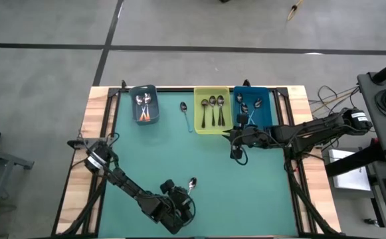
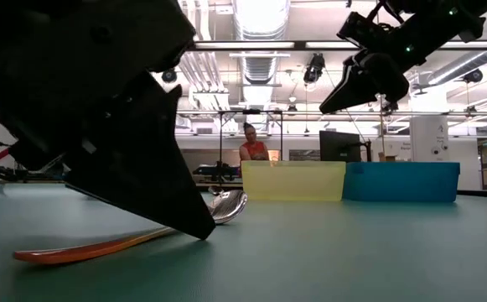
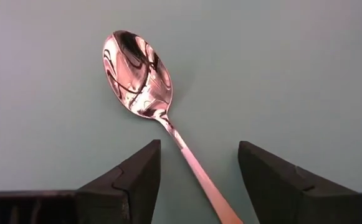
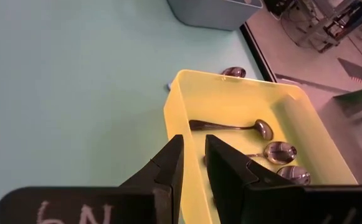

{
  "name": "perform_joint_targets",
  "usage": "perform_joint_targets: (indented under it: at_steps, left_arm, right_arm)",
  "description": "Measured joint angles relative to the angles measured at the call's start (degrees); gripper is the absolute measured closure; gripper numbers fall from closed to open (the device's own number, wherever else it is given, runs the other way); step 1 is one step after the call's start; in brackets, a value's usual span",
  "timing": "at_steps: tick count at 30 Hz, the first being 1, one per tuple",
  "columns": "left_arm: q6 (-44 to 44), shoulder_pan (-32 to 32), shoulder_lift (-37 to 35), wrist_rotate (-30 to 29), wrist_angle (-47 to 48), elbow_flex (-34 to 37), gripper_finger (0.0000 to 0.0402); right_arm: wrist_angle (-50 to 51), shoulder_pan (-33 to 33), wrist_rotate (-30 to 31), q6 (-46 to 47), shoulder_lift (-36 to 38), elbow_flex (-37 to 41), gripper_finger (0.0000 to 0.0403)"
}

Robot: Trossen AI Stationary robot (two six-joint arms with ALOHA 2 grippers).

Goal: Sort silverware by color (type)
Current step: Put the orange spoon into the green bin

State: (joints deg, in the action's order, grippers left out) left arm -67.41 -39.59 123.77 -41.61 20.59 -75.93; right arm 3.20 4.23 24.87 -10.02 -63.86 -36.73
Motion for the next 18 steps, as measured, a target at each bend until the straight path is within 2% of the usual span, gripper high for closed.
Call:
perform_joint_targets:
  at_steps: [8, 18]
  left_arm:
    - [-3.58, 0.05, 2.49, 0.58, 6.90, -4.91, 0.0238]
    - [-7.87, 0.11, 2.93, 0.84, 8.84, -5.48, 0.0310]
  right_arm:
    - [0.00, 0.13, 0.02, -0.10, 0.00, 0.00, 0.0344]
    - [-0.02, 0.13, 0.04, -0.44, 0.00, 0.00, 0.0344]
